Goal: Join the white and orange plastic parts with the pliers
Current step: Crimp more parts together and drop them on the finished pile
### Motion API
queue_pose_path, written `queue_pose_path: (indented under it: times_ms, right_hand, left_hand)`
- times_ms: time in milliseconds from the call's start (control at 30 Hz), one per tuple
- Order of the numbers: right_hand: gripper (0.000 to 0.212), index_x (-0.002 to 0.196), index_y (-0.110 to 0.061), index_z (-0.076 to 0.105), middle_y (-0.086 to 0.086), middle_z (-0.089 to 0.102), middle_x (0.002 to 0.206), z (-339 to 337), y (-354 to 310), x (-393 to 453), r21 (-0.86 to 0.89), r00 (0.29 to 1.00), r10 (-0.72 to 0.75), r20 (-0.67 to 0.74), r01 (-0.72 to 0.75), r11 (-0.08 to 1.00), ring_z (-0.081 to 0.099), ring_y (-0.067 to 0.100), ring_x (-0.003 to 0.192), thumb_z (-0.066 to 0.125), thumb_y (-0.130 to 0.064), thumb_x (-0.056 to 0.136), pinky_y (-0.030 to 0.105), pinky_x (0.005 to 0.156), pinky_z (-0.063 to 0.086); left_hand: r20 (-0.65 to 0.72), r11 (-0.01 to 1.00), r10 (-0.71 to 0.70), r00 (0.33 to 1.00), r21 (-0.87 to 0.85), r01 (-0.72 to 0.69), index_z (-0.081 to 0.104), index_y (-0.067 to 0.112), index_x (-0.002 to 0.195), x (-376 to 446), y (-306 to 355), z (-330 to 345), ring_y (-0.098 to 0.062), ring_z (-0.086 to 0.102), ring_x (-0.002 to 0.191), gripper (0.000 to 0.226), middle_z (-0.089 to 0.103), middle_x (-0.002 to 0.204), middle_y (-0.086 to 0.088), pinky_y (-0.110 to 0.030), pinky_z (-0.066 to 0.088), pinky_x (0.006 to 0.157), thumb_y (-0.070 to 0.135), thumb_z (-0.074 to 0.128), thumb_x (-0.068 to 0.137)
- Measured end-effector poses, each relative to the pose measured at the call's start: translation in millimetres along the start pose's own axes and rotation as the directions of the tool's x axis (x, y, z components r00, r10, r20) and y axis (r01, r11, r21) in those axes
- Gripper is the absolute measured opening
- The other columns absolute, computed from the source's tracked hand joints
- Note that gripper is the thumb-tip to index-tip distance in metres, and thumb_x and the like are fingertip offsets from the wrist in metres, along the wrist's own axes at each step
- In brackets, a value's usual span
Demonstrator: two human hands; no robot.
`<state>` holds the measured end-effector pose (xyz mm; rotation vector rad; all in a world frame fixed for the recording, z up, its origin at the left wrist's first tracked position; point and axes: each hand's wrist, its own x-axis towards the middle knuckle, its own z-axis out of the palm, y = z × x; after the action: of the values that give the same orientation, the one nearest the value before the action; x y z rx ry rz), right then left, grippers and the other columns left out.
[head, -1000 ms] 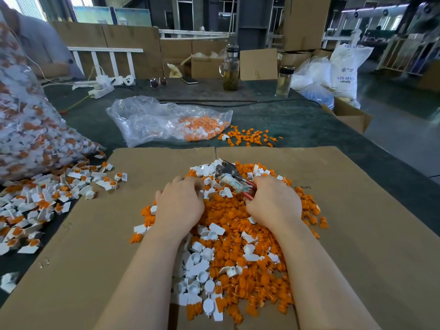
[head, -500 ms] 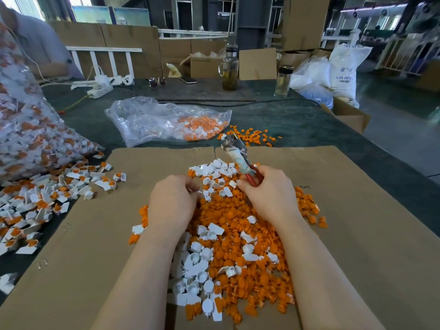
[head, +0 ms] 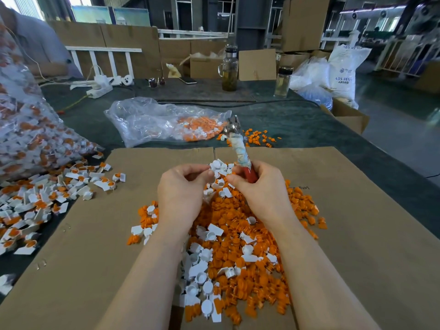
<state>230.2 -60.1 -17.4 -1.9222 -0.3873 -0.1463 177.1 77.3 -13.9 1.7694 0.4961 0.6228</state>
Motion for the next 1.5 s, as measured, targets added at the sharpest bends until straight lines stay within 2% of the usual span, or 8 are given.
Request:
queue_pose_path:
  times_ms: [267,533,733,900,1067,1133,1267,1500]
  right_hand:
    - [0.009,0.094,-0.027,0.066,-0.014,0.065,0.080,1.3,-6.2,-3.2,0.045,0.997,-0.077,-0.011,0.077,0.996,0.060,-0.005,0.081,0.071,-0.021,0.088,0.003,0.064,0.043]
    - [0.016,0.098,-0.029,0.061,-0.020,0.063,0.081,6.2,-8.3,-4.6,-0.007,0.985,-0.125,-0.116,0.125,0.992,0.061,-0.005,0.083,0.071,-0.022,0.088,0.004,0.064,0.043]
    - [0.019,0.104,-0.020,0.066,-0.011,0.065,0.084,9.8,-7.2,-5.7,-0.140,0.970,-0.171,-0.170,0.148,0.979,0.061,0.006,0.076,0.071,-0.026,0.087,0.022,0.064,0.047]
    - [0.016,0.090,-0.030,0.058,-0.017,0.061,0.075,10.4,-9.4,-6.0,-0.095,0.971,-0.151,-0.186,0.135,0.986,0.060,0.004,0.071,0.072,-0.024,0.086,0.020,0.060,0.045]
    - [0.013,0.095,-0.024,0.064,-0.011,0.066,0.081,10.7,-9.8,-7.1,-0.085,0.970,-0.162,-0.184,0.148,0.985,0.063,0.008,0.077,0.072,-0.021,0.086,0.029,0.066,0.052]
    - [0.013,0.097,-0.021,0.066,-0.011,0.066,0.081,10.9,-9.0,-6.3,-0.096,0.970,-0.168,-0.178,0.153,0.984,0.063,0.007,0.077,0.072,-0.022,0.086,0.027,0.065,0.050]
    - [0.011,0.094,-0.023,0.064,-0.019,0.055,0.070,8.2,-6.5,-3.5,-0.136,0.977,-0.155,-0.143,0.136,0.981,0.054,-0.002,0.063,0.072,-0.026,0.086,0.009,0.055,0.034]
    - [0.006,0.091,-0.023,0.064,-0.016,0.055,0.066,3.8,-5.7,-1.9,-0.131,0.985,-0.156,-0.073,0.146,0.981,0.055,-0.002,0.061,0.067,-0.020,0.087,0.011,0.051,0.036]
  left_hand:
    - [0.110,0.913,-0.160,0.981,-0.362,0.190,0.071,0.008,0.088,-3.3,7.4,2.4,-0.008,0.072,0.063,0.003,0.074,0.065,0.000,-0.014,0.053,0.057,0.007,0.073,0.087]
    - [0.157,0.869,-0.175,0.972,-0.439,0.227,0.071,0.000,0.090,-8.2,10.9,6.2,-0.016,0.075,0.067,0.008,0.075,0.070,-0.010,-0.019,0.058,0.062,-0.001,0.074,0.083]
    - [0.133,0.903,-0.125,0.983,-0.395,0.168,0.074,0.003,0.085,-11.0,12.8,8.6,-0.017,0.075,0.068,0.005,0.075,0.071,-0.009,-0.018,0.056,0.061,0.001,0.076,0.081]
    - [0.071,0.955,-0.043,0.997,-0.291,0.062,0.076,0.013,0.078,-12.4,12.9,8.3,-0.016,0.075,0.070,0.008,0.075,0.069,-0.002,-0.024,0.057,0.066,0.008,0.081,0.078]
    - [0.038,0.986,0.020,0.999,-0.166,-0.014,0.077,0.021,0.077,-13.3,13.2,9.8,-0.012,0.073,0.072,0.007,0.075,0.070,0.006,-0.030,0.059,0.071,0.018,0.083,0.077]
    - [0.025,0.991,0.042,0.999,-0.127,-0.039,0.077,0.025,0.076,-13.5,12.9,9.5,-0.008,0.072,0.071,0.008,0.074,0.069,0.010,-0.025,0.055,0.066,0.020,0.083,0.077]
    - [0.016,0.995,0.073,0.997,-0.076,-0.072,0.075,0.029,0.075,-14.8,13.1,10.4,-0.002,0.069,0.066,0.009,0.072,0.067,0.015,-0.017,0.052,0.060,0.025,0.083,0.078]
    - [-0.011,0.995,0.072,0.997,-0.074,-0.073,0.071,0.033,0.069,-14.8,12.9,13.4,0.000,0.067,0.064,0.016,0.071,0.066,0.018,-0.010,0.050,0.056,0.027,0.084,0.076]
